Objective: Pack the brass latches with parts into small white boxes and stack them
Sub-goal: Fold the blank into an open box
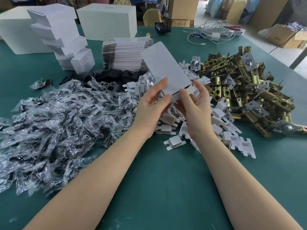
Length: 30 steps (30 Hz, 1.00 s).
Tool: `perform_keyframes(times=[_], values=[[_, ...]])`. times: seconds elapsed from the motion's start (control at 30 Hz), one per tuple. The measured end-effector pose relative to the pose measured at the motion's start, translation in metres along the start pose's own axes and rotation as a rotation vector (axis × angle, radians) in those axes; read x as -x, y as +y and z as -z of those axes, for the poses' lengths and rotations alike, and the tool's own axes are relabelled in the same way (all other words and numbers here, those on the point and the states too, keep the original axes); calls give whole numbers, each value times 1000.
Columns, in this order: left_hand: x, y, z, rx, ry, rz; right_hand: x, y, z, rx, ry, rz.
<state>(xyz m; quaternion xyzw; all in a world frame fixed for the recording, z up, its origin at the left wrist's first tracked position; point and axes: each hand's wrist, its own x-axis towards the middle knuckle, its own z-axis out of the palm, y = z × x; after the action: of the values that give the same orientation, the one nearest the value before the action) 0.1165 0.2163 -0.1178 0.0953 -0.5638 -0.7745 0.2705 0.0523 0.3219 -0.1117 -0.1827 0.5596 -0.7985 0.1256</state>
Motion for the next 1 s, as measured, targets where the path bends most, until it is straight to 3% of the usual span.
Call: perform_keyframes(times=[0.17,0.33,0.4,0.5,0.57,0.7,1.0], values=[[5,1,-1,-329,-69,-155,-1,-6,-2,-49,26,-2],[4,-1,6,-1148,195,-423,-6,-9,7,66,41,32],[4,0,10,-1334,294,-540,-5,-9,5,95,36,45],[3,-2,10,-1373,399,-495,-4,-8,5,160,60,88],[3,-4,11,-1481,352,-482,-3,-7,5,219,69,119],[1,-5,15,-1615,218,-616,0,-1,1,363,6,159],[1,-5,13,-1513,253,-603,10,14,-10,405,63,213]])
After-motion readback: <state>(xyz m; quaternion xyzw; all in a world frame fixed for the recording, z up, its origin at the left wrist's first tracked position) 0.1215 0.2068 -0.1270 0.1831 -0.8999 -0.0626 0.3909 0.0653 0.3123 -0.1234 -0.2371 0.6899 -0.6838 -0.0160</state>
